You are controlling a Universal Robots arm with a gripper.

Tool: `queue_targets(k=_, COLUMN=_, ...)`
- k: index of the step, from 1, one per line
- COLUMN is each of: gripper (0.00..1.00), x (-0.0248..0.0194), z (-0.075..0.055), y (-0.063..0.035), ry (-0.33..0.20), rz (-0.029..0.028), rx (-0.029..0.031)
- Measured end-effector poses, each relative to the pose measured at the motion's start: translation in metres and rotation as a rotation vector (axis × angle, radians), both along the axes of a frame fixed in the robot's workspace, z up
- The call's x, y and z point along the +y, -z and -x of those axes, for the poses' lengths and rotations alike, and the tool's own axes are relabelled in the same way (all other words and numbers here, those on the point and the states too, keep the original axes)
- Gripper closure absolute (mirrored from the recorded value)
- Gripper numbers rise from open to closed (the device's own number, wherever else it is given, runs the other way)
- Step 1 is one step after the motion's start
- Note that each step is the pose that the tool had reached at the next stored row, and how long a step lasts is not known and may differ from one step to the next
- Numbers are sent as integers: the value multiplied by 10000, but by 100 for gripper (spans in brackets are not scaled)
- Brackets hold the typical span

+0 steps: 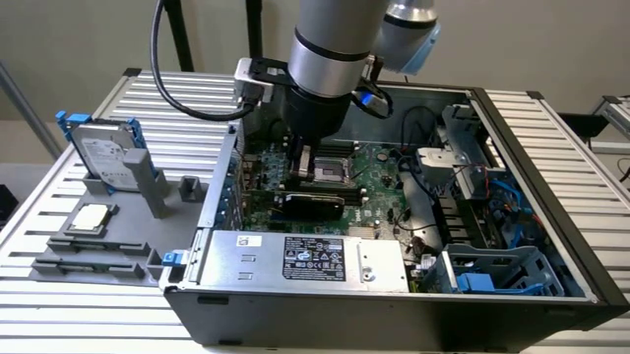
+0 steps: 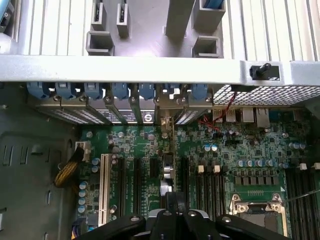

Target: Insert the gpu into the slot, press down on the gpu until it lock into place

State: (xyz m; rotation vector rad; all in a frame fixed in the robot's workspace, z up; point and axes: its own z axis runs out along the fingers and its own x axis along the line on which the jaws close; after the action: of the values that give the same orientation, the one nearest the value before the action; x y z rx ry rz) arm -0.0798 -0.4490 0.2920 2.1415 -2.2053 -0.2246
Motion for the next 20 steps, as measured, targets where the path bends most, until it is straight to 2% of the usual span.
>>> queue_targets(k=4, gripper=89, x=25, z=56, y=33, ry=0, rz=45, rx=-259)
queue_targets(k=8, gripper=89, x=53, z=85, y=82, ry=0, rz=61, rx=-466)
queue_targets(k=14, gripper=89, x=62, z=116, y=181, ry=0, rz=98, rx=-574)
queue_targets(k=20, gripper=89, x=63, z=131, y=277, ry=-3, rz=141, rx=-637)
